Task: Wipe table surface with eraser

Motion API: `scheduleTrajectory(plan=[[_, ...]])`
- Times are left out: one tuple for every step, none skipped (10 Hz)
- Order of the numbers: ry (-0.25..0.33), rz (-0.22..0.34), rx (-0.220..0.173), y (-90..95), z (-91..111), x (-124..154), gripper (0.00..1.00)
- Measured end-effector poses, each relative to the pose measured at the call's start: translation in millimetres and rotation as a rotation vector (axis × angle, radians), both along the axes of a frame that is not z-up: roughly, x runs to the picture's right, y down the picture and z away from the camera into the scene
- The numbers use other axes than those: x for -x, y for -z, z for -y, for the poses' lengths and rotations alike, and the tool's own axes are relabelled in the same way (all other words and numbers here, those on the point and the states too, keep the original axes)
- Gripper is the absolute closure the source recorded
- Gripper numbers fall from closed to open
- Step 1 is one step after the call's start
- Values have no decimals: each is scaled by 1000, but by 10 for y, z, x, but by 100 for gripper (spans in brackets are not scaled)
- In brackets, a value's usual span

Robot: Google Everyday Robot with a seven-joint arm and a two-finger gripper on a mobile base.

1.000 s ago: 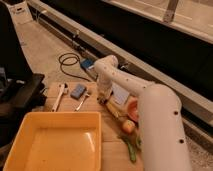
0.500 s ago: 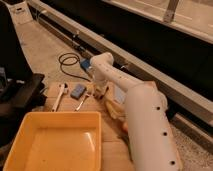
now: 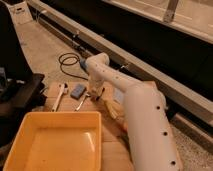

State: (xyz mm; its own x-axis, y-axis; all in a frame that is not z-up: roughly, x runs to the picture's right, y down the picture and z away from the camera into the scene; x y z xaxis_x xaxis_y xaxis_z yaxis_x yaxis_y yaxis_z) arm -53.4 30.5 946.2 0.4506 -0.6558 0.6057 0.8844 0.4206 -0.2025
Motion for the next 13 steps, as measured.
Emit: scheduleTrajectory(plan=[[-7,-14,14,56,-63,-65,98],[-12,-25,25,77,-100,-114,98],[-22,-40,36,89,-122,-168,98],[-29,-48,43,92,-133,-207,98],[-39,-66,43,63,-109,-310,98],[-47,-82,38,2,-31,-404,98],[-51,-84,28,-79,72,-438,98],[-52,-83,21,-172,180,-466,98],[-54,-82,15,-245,256,-493,98],[-49,-73,10,-295,304,-471,98],[-37,-57,5,-316,326,-379,98],[-26,-45,6,-306,301,-296,98],[-18,-23,-3,-282,277,-174,98]])
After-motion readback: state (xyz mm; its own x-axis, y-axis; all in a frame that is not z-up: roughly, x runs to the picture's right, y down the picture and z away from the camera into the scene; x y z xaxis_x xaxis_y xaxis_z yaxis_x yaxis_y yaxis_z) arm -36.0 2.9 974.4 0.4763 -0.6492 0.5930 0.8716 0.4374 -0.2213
